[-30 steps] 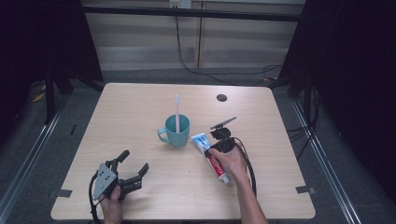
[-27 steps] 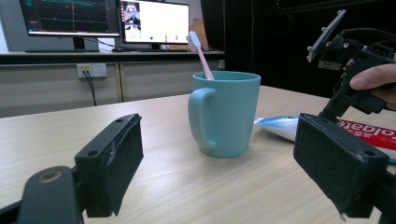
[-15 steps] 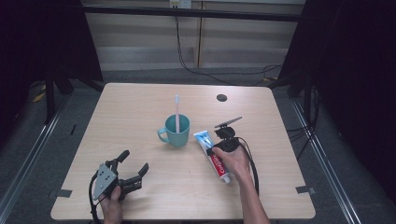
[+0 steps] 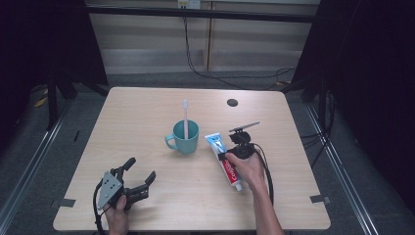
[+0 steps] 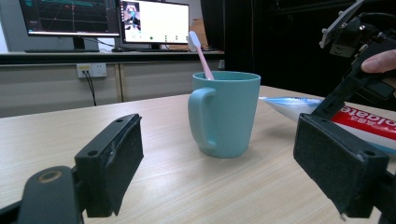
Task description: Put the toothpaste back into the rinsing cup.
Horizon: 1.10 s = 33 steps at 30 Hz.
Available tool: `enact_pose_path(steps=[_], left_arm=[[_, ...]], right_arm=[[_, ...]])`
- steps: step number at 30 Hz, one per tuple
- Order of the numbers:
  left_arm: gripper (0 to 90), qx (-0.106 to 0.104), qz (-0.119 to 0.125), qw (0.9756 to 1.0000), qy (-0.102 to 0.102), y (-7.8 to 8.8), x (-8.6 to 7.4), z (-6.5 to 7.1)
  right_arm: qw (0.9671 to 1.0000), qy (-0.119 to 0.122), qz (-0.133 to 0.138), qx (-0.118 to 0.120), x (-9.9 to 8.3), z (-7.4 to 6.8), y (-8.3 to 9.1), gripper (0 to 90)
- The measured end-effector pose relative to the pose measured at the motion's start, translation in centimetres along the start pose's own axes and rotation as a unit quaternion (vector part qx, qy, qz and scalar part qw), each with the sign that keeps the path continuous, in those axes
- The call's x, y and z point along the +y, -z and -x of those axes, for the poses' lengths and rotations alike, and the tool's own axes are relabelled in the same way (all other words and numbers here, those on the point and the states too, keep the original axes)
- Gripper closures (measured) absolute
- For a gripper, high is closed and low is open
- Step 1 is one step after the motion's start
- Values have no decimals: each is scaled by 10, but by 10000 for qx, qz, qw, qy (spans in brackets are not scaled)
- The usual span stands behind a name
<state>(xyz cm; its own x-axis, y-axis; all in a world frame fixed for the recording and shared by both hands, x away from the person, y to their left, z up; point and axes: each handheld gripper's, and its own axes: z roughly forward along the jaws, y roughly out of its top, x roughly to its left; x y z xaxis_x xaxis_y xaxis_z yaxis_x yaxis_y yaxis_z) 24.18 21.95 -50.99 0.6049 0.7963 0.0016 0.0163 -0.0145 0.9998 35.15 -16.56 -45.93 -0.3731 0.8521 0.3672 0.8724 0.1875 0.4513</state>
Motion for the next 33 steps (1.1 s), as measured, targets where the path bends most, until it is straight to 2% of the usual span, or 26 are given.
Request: enact_pose_path(steps=[5,9,12,22,28,30,33], left_arm=[[158,-1,-2,10000,-2,0,0,0],[158,3,-6,10000,-1,0,0,0],[158,4,-2,10000,3,0,0,0],[158,-2,13,10000,26,0,0,0],[157,-2,13,10000,26,0,0,0],[157,-2,14,10000,26,0,0,0],[157,-2,15,10000,28,0,0,0]], right_arm=[[9999,20,157,-23,0,-2,4,731],[9986,143,514,-33,-1,-4,8,732],[9976,173,673,12,-1,-5,10,732],[9955,194,927,70,1,-7,19,732],[9927,269,1174,81,2,-12,26,733],[9899,380,1367,64,2,-14,27,733],[9879,442,1486,-33,2,-18,29,733]])
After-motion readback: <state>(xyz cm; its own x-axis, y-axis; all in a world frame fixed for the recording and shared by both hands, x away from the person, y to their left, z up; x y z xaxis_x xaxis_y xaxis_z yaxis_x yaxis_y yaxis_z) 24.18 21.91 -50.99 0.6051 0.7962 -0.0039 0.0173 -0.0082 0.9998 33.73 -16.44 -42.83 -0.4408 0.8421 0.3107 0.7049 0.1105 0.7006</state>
